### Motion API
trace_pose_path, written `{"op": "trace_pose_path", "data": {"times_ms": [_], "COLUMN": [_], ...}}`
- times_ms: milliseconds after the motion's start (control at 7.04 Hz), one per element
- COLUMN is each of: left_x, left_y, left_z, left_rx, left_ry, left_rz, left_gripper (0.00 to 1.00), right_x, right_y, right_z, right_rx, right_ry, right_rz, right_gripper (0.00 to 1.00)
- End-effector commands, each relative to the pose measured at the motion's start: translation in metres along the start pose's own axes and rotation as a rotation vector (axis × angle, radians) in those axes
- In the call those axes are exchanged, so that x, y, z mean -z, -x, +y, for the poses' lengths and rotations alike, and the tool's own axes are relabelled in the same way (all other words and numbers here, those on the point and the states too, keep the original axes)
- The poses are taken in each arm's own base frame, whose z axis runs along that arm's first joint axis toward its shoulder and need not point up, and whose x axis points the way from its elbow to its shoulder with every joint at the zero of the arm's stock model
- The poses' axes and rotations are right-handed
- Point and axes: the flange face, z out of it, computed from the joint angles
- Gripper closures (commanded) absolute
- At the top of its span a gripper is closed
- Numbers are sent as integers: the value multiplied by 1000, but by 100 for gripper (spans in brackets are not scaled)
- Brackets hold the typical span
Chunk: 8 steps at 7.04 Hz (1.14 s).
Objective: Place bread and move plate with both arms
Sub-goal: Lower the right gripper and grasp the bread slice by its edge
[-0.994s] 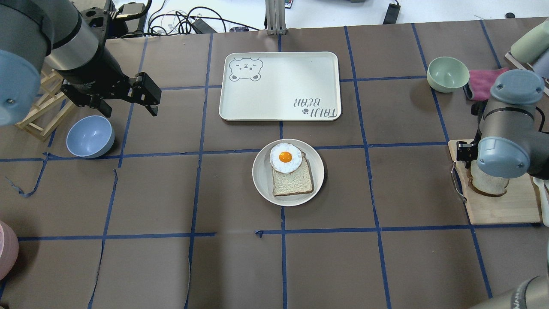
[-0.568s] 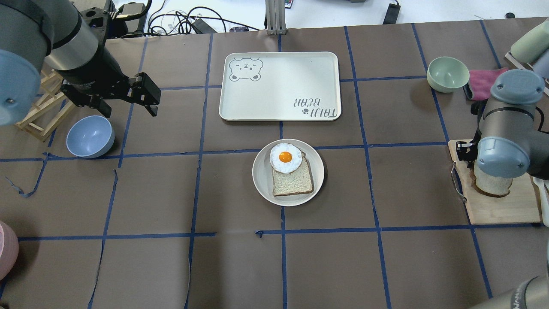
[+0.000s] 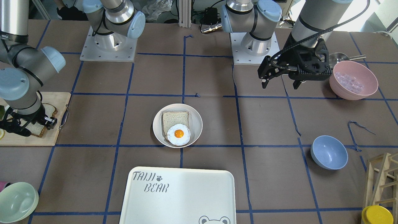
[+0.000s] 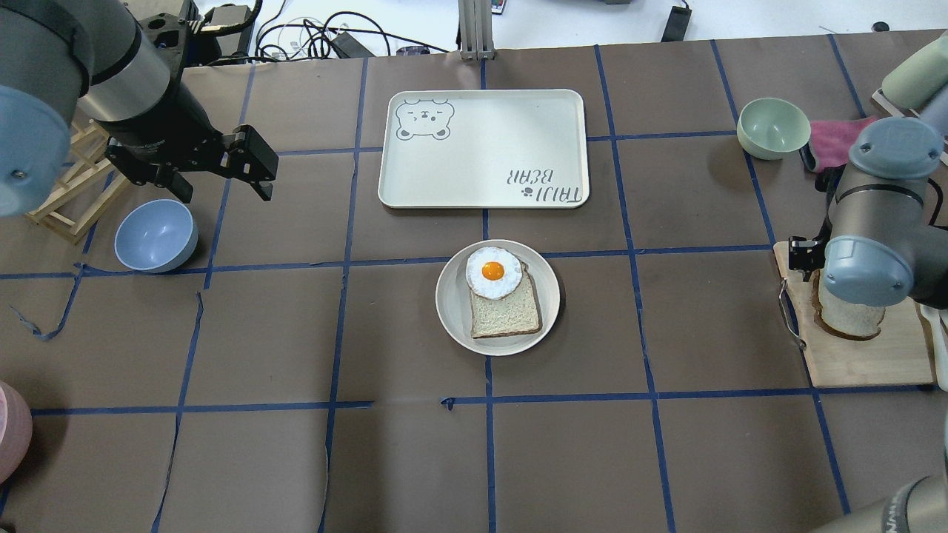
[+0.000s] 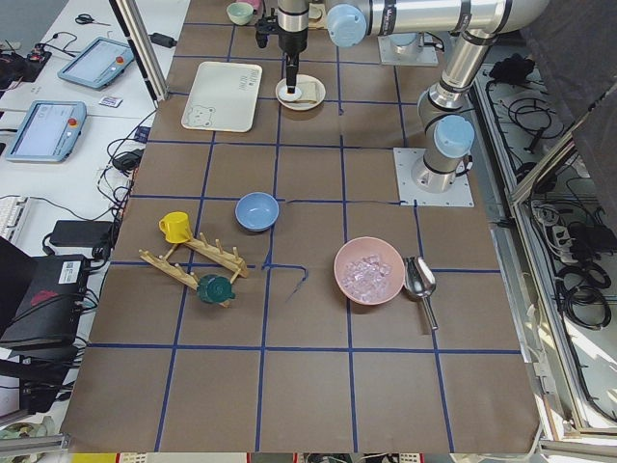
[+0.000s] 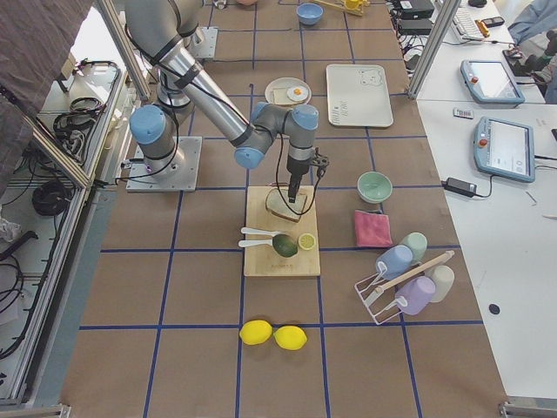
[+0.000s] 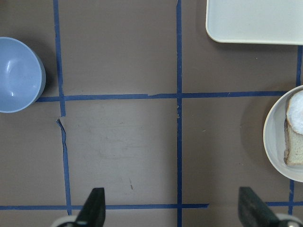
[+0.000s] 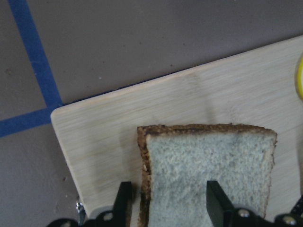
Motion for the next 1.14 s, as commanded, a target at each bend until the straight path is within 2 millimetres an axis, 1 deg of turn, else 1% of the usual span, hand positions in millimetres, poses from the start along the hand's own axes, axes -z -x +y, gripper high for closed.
{"op": "trace_pose_path", "data": {"times_ms": [0,142,284,426,568,710,994], "left_x": [1,-2,0,1,-1,-2,0], "left_y": [0,0,0,0,0,0,-1], "left_z": [0,0,-1,0,-1,-1,0], "left_rx": [1,-2,1,1,-1,-2,-1], "left_ry": [-4,4,-2,-4,1,2,-2], "left_rz": [-1,2,1,-1,1,1,1], "left_gripper": [0,0,0,0,0,0,0], "right_x": [-8,-7,-6,-4,-3,-5,4], "right_y": [1,1,0,0,0,2,1], "right_z": [0,0,0,1,2,5,7], "right_rx": [8,-1,3,4,7,14,9], "right_ry": [19,19,18,18,21,64,56], "right_rz": [10,10,12,12,11,6,9], "right_gripper": [53,64,75,91,100,100,100]}}
